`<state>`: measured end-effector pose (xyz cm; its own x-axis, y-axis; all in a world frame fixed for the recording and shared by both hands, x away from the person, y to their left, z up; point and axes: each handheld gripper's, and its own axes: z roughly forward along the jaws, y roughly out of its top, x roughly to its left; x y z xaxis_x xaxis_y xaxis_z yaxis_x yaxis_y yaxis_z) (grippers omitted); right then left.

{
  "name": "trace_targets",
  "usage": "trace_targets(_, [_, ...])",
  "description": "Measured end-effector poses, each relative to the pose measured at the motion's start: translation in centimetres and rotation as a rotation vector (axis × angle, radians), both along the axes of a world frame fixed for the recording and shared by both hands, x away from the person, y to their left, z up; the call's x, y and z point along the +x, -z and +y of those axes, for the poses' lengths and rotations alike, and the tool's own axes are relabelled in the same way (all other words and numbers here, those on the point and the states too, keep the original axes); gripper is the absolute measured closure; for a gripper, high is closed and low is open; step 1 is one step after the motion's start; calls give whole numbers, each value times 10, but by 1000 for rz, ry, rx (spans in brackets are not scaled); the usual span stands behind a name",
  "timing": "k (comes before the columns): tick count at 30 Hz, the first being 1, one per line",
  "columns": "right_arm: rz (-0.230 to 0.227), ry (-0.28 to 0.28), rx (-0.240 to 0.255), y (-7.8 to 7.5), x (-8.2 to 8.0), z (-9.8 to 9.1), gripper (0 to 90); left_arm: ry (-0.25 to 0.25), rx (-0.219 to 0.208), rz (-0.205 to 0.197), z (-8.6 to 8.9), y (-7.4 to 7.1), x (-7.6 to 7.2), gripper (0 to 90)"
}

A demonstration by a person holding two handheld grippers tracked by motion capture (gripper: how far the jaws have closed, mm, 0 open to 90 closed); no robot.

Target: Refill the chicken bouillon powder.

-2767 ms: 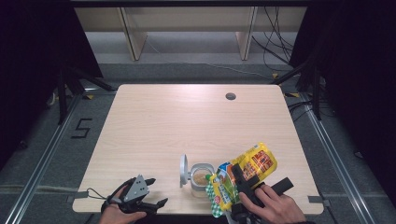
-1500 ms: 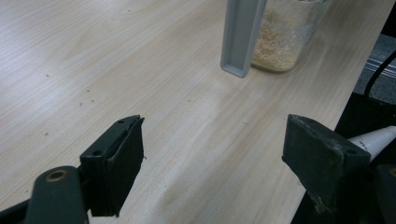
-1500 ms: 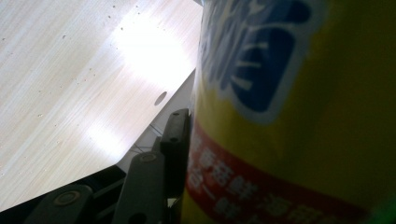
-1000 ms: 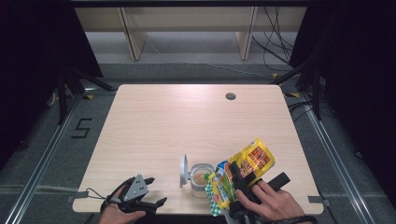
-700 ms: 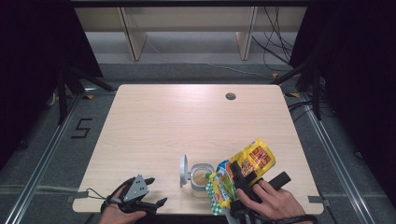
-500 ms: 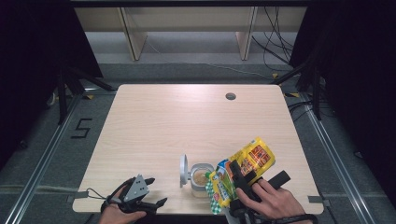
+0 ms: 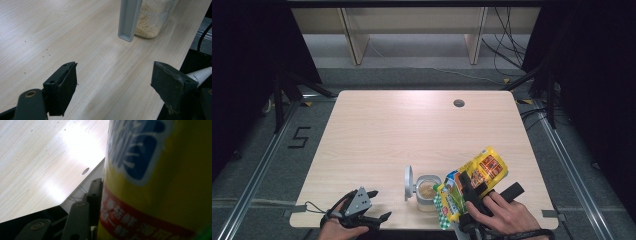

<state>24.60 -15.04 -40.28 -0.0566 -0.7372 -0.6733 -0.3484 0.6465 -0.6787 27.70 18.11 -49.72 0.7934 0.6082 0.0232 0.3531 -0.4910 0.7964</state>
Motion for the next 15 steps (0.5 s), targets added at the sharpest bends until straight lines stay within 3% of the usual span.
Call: trace_targets(15, [-8, 11, 4, 2, 0, 1, 641, -1, 5, 2, 0, 0, 0, 201])
